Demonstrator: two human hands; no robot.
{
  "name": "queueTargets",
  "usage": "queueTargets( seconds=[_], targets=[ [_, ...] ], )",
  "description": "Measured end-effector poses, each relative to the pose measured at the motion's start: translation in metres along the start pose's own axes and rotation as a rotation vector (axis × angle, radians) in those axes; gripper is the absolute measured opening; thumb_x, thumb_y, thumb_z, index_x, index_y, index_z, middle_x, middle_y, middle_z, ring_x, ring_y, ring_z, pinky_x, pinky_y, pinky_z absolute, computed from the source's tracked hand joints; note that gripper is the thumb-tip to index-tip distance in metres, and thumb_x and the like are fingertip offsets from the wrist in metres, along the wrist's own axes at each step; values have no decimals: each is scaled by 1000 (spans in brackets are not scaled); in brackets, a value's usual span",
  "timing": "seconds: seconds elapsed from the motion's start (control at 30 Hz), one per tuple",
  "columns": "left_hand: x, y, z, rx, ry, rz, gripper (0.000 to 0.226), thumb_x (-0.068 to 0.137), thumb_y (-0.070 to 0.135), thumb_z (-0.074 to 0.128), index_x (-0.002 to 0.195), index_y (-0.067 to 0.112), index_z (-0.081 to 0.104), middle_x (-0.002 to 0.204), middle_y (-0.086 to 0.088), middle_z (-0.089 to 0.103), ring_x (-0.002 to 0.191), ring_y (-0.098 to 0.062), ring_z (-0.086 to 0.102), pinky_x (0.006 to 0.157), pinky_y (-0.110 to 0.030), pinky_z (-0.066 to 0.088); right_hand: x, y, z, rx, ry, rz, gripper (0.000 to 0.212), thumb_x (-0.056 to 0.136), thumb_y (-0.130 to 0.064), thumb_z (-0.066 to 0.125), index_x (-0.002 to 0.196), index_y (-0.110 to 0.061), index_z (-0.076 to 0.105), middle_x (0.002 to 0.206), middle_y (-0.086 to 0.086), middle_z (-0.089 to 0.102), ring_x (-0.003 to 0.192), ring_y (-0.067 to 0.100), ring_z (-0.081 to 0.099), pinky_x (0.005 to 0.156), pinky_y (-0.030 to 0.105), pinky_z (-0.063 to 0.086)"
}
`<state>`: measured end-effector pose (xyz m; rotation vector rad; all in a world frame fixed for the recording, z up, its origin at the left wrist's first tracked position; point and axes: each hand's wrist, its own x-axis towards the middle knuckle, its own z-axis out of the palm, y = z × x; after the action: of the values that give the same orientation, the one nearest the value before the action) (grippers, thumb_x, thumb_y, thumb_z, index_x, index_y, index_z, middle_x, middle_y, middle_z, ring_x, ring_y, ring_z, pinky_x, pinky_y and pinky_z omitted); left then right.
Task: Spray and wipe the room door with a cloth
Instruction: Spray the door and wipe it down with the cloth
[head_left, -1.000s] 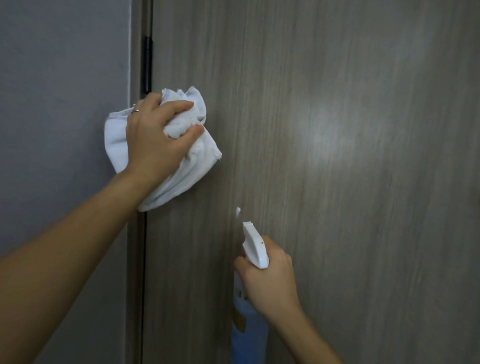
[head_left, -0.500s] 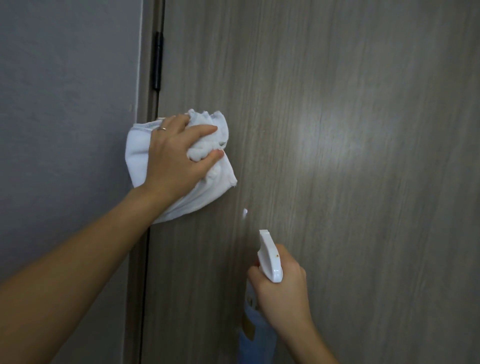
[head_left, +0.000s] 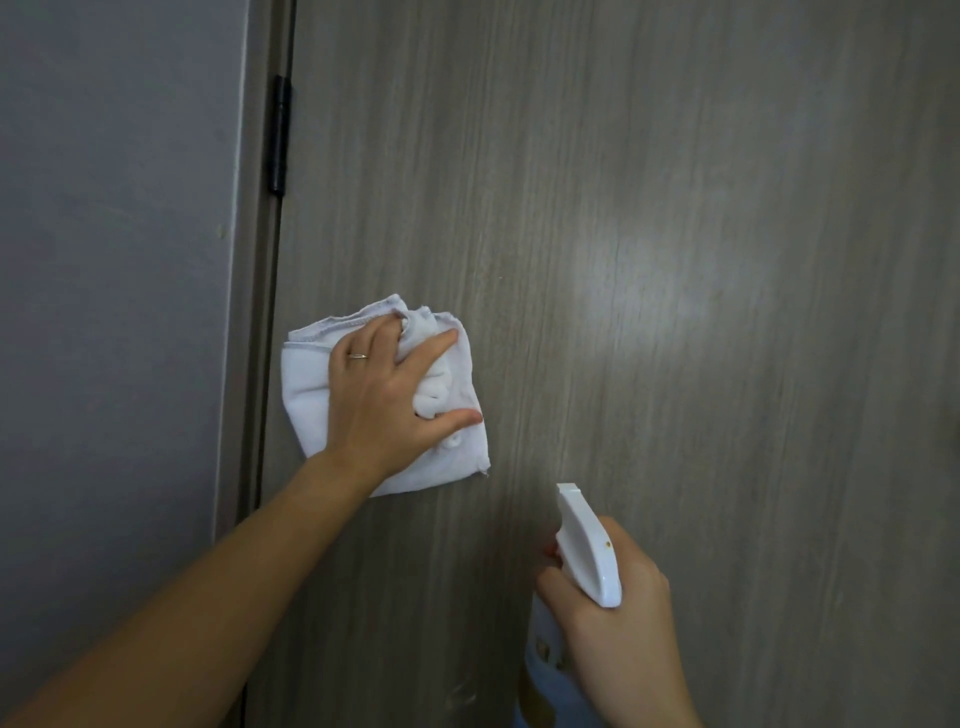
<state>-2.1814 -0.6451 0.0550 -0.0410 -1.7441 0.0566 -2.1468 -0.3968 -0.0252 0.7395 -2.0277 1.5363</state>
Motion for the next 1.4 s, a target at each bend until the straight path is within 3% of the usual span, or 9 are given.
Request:
queueTargets(
  seconds=[0.13,0.27,0.4,0.57,0.7,0.9,1.0,1.13,1.4],
  targets=[
    [-1,-3,5,38,19,29,80,74,81,54,136,31,57,127,-10,54,119,-31,48,101,-51,37,3,0,4,56,9,-14,13,60,-16,64,73,-16,62,78,-3,65,65,17,60,55,26,45],
    [-3,-1,8,59,84,44,75,74,77,59,130,28,64,120,-10,59,115,-30,49,97,-49,38,6,3,7,109,-6,-2,12,68,-3,71,76,-7,63,77,3,64,65,20,59,54,27,46],
    [-41,9,19,50,98,158,72,76,72,64,131,26,65,122,-9,55,114,-31,51,97,-47,38,7,5,7,138,0,-24,15,61,-12,69,76,-12,65,76,3,66,65,19,61,55,25,47],
    [-99,28,33,92,62,272,65,75,68,68,125,27,69,121,-4,51,114,-28,50,97,-47,39,10,9,4,147,0,-14,19,67,3,75,76,-11,65,68,11,66,67,21,60,56,26,48],
    [-96,23,31,67,61,357,59,75,65,70,120,29,72,116,-3,52,111,-27,52,95,-47,41,8,7,4,171,-16,3,15,62,-12,74,75,-12,65,73,8,66,66,20,60,53,23,47],
    [-36,15,25,41,135,182,60,79,67,64,122,26,70,122,-7,53,113,-30,50,96,-49,39,20,-4,3,288,-8,26,21,60,-27,74,70,-11,65,66,4,66,61,14,63,57,25,50],
    [-26,14,25,49,121,166,61,81,66,62,126,25,66,120,-12,59,113,-32,50,96,-49,39,25,-8,2,338,-17,46,34,57,-41,80,68,-13,63,59,-4,62,58,5,59,54,19,47],
    [-38,20,29,94,144,140,60,81,62,65,126,22,67,121,-12,58,113,-32,50,95,-48,40,25,-9,1,357,2,80,46,49,-54,75,70,-14,65,62,-2,65,60,6,62,55,18,50],
    [-104,33,42,74,99,175,55,88,65,52,130,29,55,123,-7,51,110,-31,51,93,-49,43,23,-9,-4,339,5,96,35,54,-41,80,69,-13,65,62,-2,65,59,6,62,56,21,49]
  ],
)
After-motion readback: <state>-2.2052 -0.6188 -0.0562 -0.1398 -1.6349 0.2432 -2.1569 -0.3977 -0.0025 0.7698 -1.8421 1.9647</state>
